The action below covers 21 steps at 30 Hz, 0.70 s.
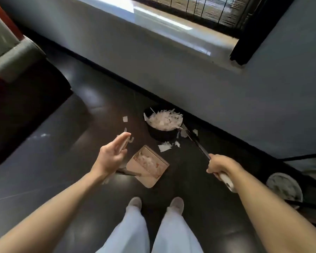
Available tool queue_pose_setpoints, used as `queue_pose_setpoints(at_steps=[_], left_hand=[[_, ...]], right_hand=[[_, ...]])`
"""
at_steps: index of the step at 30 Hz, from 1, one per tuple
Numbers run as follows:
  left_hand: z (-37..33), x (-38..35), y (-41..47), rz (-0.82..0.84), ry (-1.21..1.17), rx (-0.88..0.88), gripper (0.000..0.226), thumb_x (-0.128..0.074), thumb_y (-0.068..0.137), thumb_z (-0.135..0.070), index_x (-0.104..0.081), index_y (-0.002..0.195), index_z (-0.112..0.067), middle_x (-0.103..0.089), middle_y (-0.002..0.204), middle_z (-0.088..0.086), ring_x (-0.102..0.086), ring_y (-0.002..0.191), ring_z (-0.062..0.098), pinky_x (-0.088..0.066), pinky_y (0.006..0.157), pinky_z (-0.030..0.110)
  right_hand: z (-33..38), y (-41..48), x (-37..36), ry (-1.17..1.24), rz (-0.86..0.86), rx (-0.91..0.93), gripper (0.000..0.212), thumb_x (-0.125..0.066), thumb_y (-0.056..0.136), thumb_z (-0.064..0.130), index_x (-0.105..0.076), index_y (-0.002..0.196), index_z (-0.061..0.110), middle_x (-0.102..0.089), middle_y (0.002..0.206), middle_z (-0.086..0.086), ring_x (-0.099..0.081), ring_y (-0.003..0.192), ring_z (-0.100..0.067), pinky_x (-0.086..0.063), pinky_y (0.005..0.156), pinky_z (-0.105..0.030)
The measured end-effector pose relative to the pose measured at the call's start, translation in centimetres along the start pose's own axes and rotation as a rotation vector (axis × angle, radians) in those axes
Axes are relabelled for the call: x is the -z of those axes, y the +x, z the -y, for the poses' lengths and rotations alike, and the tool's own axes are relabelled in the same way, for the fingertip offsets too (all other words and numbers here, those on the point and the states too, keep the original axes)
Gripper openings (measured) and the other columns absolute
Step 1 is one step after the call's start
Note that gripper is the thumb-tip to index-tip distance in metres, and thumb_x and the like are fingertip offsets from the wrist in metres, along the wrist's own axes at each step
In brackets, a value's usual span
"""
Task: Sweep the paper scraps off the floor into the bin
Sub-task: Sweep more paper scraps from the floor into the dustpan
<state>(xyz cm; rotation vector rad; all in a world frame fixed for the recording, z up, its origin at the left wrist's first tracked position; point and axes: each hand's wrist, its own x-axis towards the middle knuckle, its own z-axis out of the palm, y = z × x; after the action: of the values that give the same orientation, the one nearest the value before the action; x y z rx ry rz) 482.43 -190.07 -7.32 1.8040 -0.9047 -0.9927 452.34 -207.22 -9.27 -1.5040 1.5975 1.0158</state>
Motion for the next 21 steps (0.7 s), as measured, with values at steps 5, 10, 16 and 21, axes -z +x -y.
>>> queue_pose_setpoints(at_steps=[5, 10, 16, 21], left_hand=[[0.7, 0.8, -0.4, 0.011, 0.063, -0.028, 0.083, -0.055, 0.085, 0.012, -0.053, 0.112, -0.066, -0.057, 0.133, -0.002, -0.045, 0.132, 0.013, -0.029, 0.115, 0.041], [-0.3, 1.5, -0.5, 0.026, 0.102, -0.014, 0.066, -0.055, 0.087, 0.009, -0.054, 0.125, -0.045, -0.055, 0.133, -0.006, -0.049, 0.122, -0.001, -0.032, 0.100, 0.005], [0.3, 3.0, -2.4, 0.085, 0.082, -0.031, 0.055, -0.052, 0.089, 0.010, -0.051, 0.137, -0.018, -0.050, 0.139, -0.005, -0.043, 0.129, 0.003, -0.028, 0.091, -0.005], [1.0, 4.0, -3.8, 0.055, 0.155, -0.049, 0.055, -0.057, 0.088, 0.005, -0.053, 0.133, -0.027, -0.053, 0.137, -0.002, -0.045, 0.129, 0.011, -0.026, 0.086, -0.010]], right_hand=[[0.1, -1.9, -3.3, 0.104, 0.115, -0.008, 0.072, -0.057, 0.094, 0.017, -0.015, 0.152, 0.013, -0.059, 0.120, -0.011, -0.049, 0.074, -0.019, -0.045, 0.075, -0.030], [0.6, -6.5, -6.8, 0.606, 0.241, -0.034, 0.071, -0.052, 0.097, 0.007, -0.014, 0.153, 0.028, -0.049, 0.064, -0.005, -0.042, 0.052, -0.009, -0.042, 0.056, -0.022], [-0.9, -10.8, -10.1, 0.827, 0.187, -0.106, 0.066, -0.056, 0.094, 0.001, -0.032, 0.147, 0.032, -0.046, 0.058, -0.002, -0.037, 0.044, -0.005, -0.036, 0.038, -0.017], [-3.8, -13.7, -9.7, 0.827, 0.104, -0.110, 0.067, -0.057, 0.093, 0.000, -0.033, 0.148, 0.031, -0.043, 0.062, -0.003, -0.037, 0.039, -0.005, -0.033, 0.034, -0.015]])
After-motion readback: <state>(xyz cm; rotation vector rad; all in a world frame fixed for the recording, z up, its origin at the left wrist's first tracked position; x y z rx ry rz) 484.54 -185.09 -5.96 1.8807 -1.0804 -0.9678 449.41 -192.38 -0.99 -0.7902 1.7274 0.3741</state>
